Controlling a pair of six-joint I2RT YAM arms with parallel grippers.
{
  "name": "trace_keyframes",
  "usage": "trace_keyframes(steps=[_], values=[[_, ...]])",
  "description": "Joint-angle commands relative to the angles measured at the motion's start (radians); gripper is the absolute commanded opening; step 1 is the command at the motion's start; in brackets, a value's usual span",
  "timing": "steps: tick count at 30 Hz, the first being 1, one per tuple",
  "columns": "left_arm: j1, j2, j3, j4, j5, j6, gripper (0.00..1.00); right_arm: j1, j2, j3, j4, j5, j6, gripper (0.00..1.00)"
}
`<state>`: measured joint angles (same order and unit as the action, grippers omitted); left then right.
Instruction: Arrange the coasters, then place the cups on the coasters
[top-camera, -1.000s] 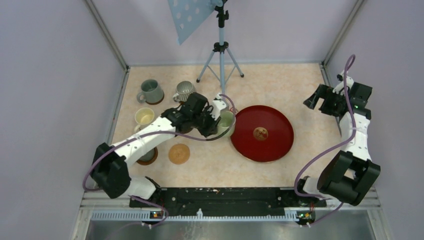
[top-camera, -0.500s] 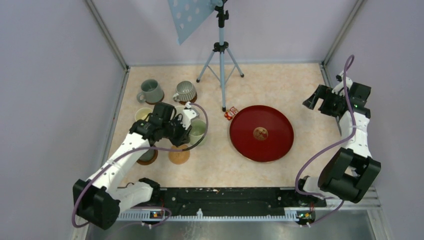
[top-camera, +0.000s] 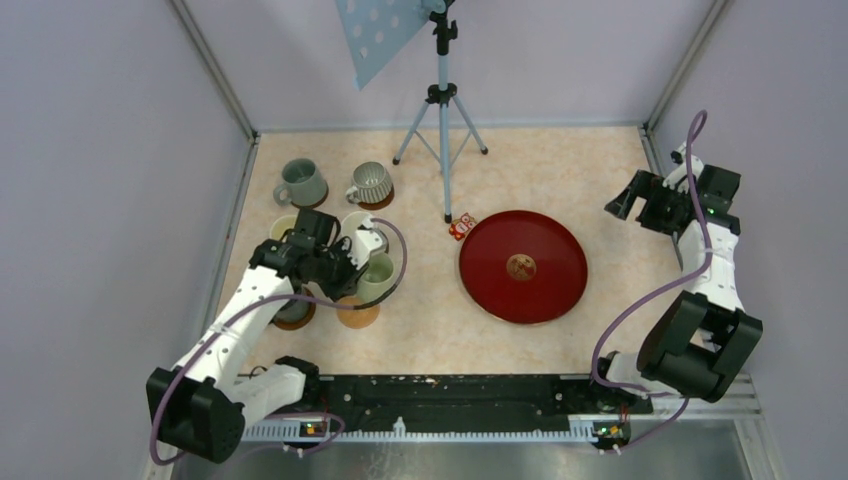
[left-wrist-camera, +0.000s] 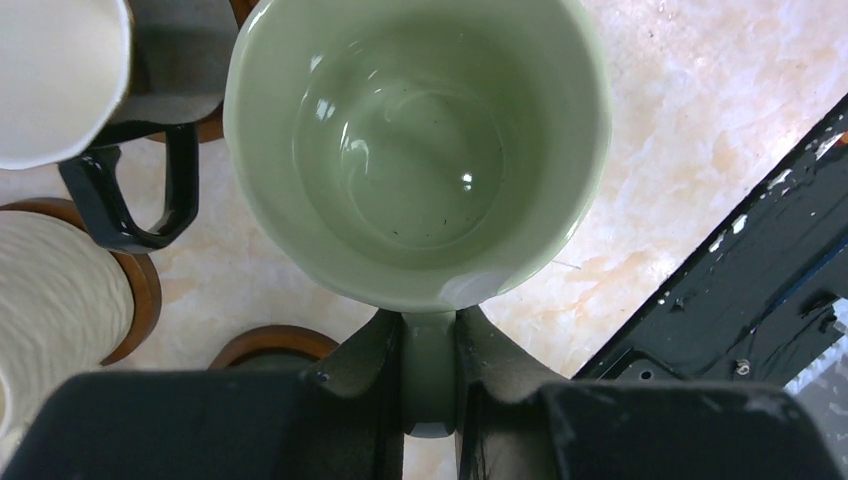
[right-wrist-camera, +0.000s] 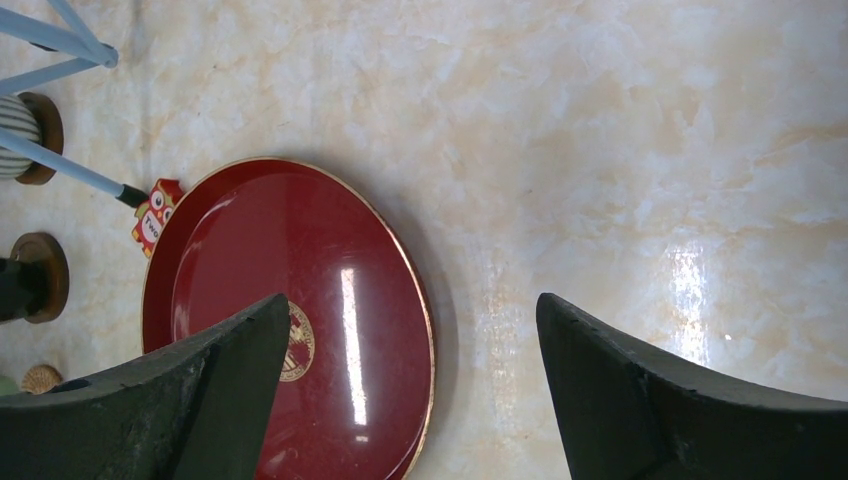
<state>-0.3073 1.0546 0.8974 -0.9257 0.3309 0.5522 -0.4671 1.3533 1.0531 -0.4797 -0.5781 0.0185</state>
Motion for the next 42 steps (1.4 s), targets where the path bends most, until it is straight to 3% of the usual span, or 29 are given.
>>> trace_keyframes(steps=[1,42], values=[[0.007,0.029,-0.001,-0.001,-0.01,0.022,0.0,0.0,0.003,0.001,0.023,-0.017,-0.013,0.91],[0.036,0.031,-0.055,-0.031,-0.022,0.073,0.0,0.0,0.009,0.005,0.017,-0.014,-0.013,0.91]])
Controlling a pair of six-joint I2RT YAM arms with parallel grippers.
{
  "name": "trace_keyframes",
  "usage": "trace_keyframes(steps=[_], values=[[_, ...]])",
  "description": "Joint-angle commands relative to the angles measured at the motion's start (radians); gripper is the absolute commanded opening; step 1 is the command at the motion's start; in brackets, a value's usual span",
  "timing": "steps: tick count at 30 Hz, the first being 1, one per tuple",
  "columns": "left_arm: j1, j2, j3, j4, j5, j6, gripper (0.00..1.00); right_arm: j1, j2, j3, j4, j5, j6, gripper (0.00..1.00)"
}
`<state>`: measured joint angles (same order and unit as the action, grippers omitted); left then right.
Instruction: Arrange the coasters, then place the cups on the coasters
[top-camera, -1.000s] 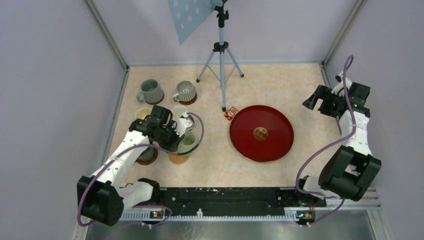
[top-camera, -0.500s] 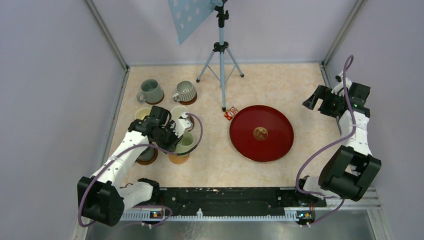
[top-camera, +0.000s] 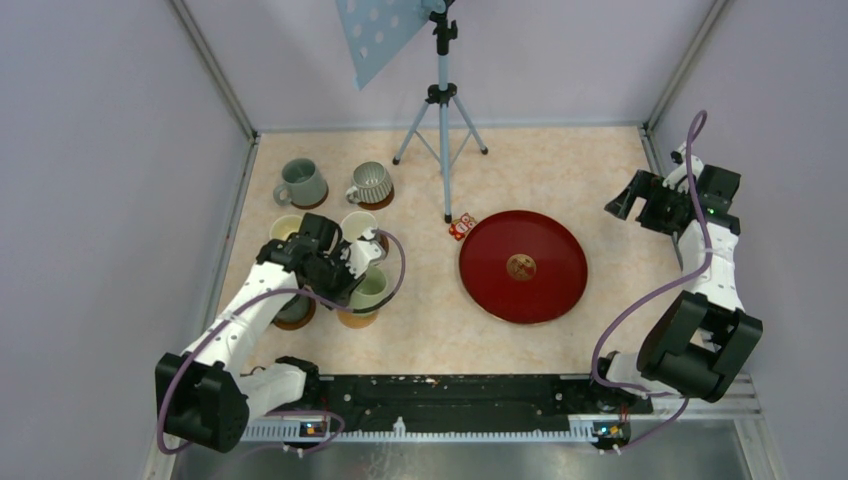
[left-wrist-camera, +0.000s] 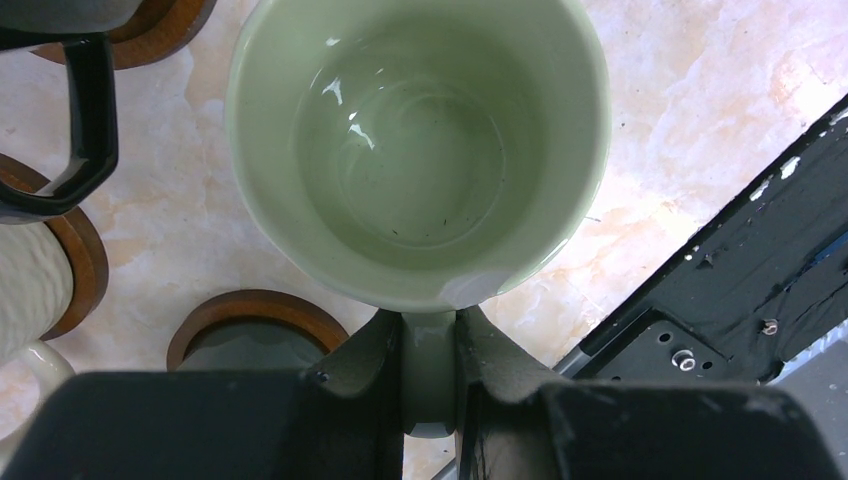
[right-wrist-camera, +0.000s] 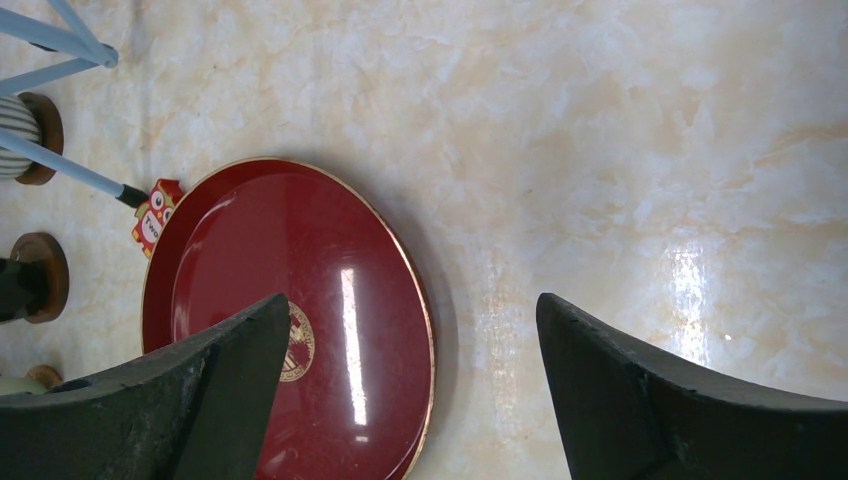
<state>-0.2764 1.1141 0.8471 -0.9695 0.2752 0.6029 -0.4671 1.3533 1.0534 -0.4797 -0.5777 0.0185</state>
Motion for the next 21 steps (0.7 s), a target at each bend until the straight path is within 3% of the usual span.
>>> trace_keyframes(steps=[1,7,10,21], values=[[0.005,-0.029,-0.005,0.013,0.032,0.024,0.04,0.001,0.009,0.006,0.018,-0.016,-0.013,0.91],[0.006,-0.028,-0.016,0.002,0.029,0.038,0.36,0.0,0.009,0.006,0.017,-0.014,-0.013,0.91],[0.006,-0.028,-0.015,-0.001,0.024,0.041,0.45,0.001,0.008,0.005,0.017,-0.014,-0.013,0.91],[0.006,-0.028,-0.009,-0.026,0.008,0.06,0.53,0.0,0.009,0.008,0.015,-0.014,-0.013,0.91]])
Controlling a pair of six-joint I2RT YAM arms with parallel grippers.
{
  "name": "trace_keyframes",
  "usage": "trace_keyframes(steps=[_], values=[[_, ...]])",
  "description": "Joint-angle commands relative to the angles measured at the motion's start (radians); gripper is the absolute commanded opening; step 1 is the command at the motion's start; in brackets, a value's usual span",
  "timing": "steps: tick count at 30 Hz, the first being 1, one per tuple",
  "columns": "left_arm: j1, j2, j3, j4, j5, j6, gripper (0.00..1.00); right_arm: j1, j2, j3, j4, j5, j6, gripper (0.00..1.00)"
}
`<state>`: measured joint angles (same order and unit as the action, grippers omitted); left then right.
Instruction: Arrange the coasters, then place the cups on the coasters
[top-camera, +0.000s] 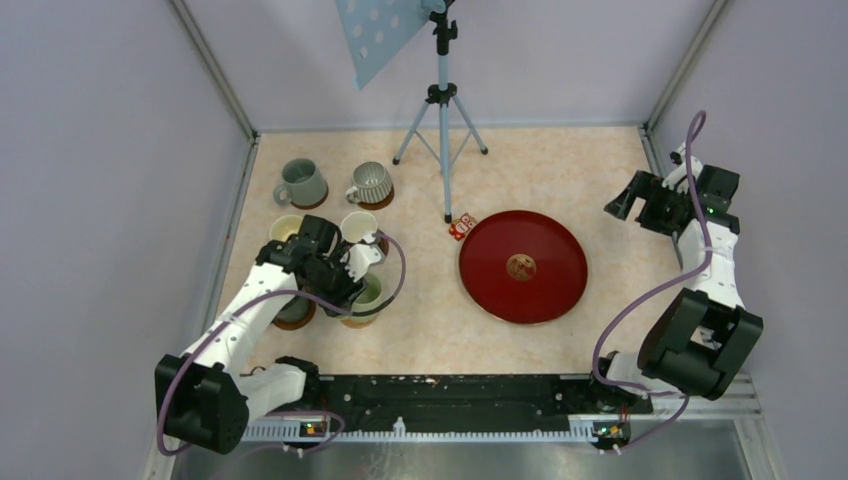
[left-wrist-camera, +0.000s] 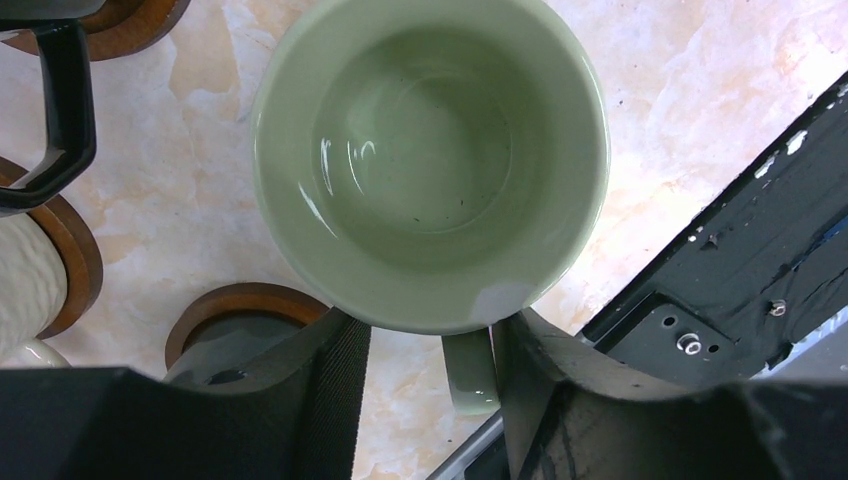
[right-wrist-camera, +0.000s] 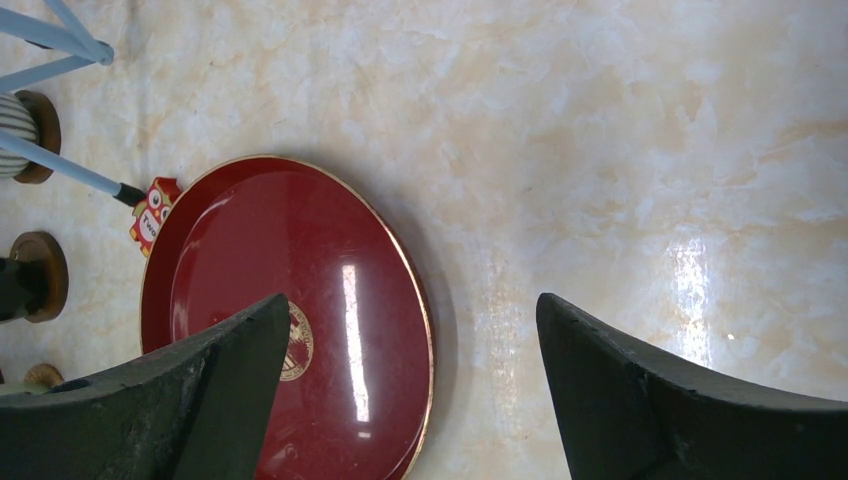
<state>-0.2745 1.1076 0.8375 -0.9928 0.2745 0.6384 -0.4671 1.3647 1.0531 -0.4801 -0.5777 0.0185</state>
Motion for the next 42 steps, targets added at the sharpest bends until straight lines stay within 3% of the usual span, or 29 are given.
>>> trace_keyframes(steps=[1,6,26,38,42], values=[[0.004,-0.022,0.001,-0.006,0.008,0.028,0.57,-0.001,-0.001,0.008,0.016,-0.014,-0.014,0.91],[0.004,-0.026,-0.004,-0.025,0.003,0.036,0.65,0.001,-0.002,0.009,0.014,-0.016,-0.013,0.91],[0.005,-0.022,0.011,-0.043,-0.05,0.06,0.76,0.0,0.001,0.014,0.005,-0.03,-0.049,0.91],[0.005,-0.019,0.074,-0.09,-0.008,0.071,0.95,0.009,0.002,0.013,0.0,-0.033,-0.057,0.91],[0.004,-0.003,0.069,-0.092,-0.001,0.073,0.93,0.01,0.002,0.014,0.0,-0.033,-0.058,0.91]])
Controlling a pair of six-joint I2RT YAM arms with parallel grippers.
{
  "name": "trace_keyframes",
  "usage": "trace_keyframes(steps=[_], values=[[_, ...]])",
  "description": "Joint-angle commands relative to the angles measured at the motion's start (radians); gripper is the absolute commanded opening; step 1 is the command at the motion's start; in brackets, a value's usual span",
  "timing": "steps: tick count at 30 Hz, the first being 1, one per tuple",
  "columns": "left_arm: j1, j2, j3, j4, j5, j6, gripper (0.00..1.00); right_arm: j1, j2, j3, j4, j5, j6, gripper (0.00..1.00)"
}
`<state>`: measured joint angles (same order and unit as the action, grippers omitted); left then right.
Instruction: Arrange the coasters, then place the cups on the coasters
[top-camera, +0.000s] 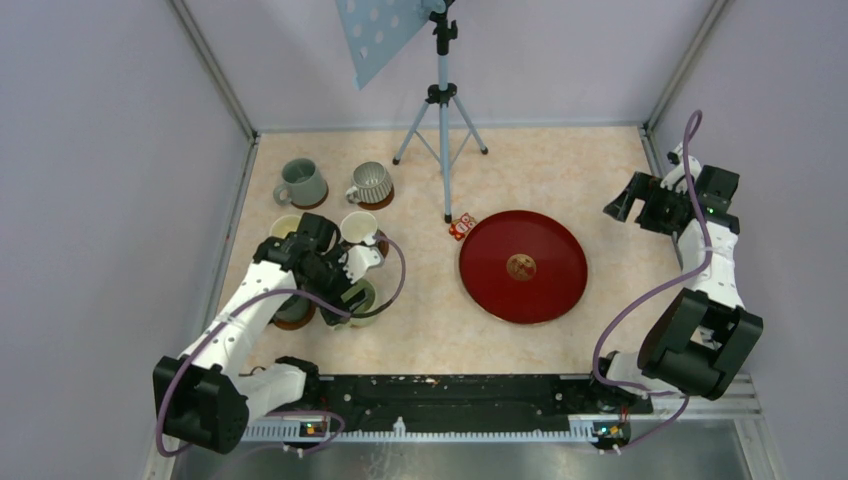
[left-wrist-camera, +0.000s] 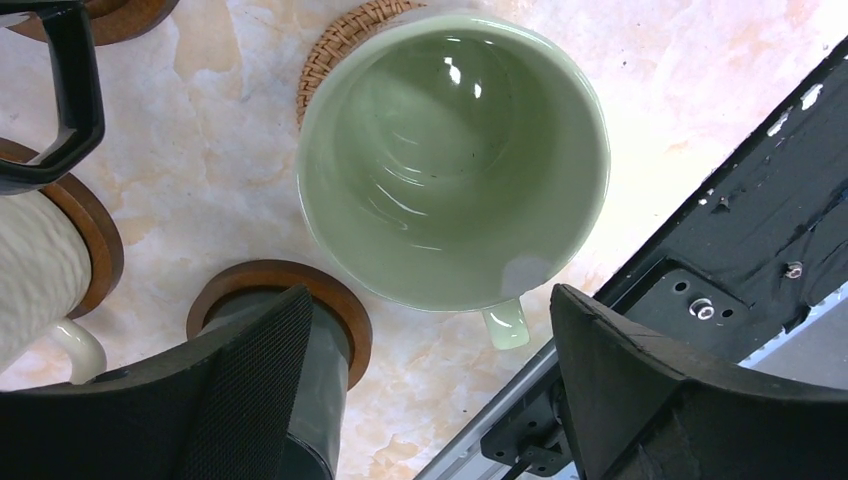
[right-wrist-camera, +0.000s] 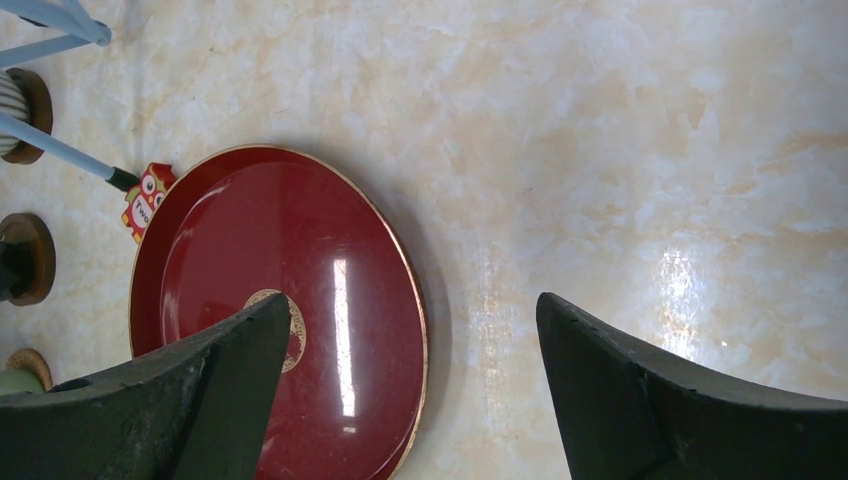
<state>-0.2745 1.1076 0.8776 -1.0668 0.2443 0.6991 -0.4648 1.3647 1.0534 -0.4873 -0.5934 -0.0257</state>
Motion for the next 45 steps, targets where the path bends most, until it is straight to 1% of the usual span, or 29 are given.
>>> trace_keyframes(steps=[1,16,18,22,26,29,33,34,38,45], values=[[0.004,0.0,0.025,-0.018,0.029,0.011,0.92,0.007,0.002,0.013,0.007,-0.017,-0.014,0.91],[0.004,0.018,-0.081,0.038,-0.015,-0.004,0.74,0.009,0.006,0.017,0.006,-0.017,-0.015,0.91],[0.005,0.019,-0.08,0.045,-0.011,-0.008,0.67,0.008,0.006,0.016,0.006,-0.017,-0.015,0.91],[0.005,0.018,-0.078,0.051,-0.002,-0.016,0.57,0.009,0.008,0.017,0.006,-0.016,-0.015,0.91],[0.005,0.003,-0.083,0.05,0.006,-0.022,0.45,0.009,0.006,0.016,0.005,-0.015,-0.018,0.91],[0.005,-0.004,-0.089,0.048,0.006,-0.027,0.38,0.008,0.007,0.017,0.005,-0.015,-0.017,0.91],[0.004,-0.008,-0.099,0.054,0.005,-0.04,0.26,0.009,0.008,0.017,0.005,-0.014,-0.017,0.91],[0.005,-0.009,-0.1,0.057,0.004,-0.045,0.22,0.008,0.007,0.017,0.004,-0.014,-0.018,0.91],[0.006,-0.02,-0.099,0.063,0.006,-0.059,0.0,0.009,0.007,0.016,0.003,-0.013,-0.019,0.91],[0.033,-0.086,-0.092,0.068,0.015,-0.06,0.0,0.008,0.008,0.016,0.004,-0.014,-0.02,0.91]])
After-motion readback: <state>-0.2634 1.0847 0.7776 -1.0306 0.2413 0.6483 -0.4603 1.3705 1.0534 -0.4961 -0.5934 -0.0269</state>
